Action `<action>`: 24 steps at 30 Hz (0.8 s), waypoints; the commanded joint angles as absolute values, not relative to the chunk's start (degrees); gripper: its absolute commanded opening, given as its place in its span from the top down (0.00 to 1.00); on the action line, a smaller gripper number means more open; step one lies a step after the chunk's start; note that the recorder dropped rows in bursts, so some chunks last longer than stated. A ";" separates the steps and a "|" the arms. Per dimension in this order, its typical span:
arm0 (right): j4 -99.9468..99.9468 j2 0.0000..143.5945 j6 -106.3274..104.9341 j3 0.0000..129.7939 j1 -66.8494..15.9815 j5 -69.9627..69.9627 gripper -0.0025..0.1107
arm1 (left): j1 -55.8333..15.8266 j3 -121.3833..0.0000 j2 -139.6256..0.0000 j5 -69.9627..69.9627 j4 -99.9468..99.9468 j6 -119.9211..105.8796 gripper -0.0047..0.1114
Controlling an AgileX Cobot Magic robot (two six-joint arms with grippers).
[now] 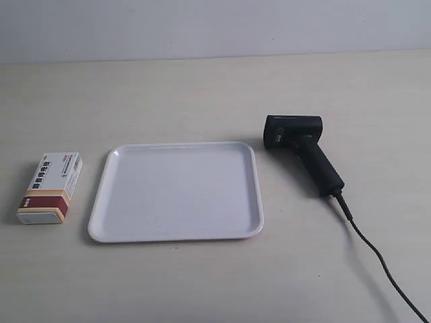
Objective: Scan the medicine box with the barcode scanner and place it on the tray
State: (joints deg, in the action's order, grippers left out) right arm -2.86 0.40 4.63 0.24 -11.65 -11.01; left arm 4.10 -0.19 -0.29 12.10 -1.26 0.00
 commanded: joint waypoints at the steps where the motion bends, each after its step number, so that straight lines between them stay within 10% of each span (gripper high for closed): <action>1: -2.58 0.00 4.57 0.00 -11.40 -11.00 0.98 | 4.07 0.00 0.00 11.82 -1.44 0.31 0.94; 24: -2.76 0.00 4.57 0.00 -11.40 -9.06 0.98 | 4.07 -8.28 -16.14 -8.36 9.31 7.91 0.96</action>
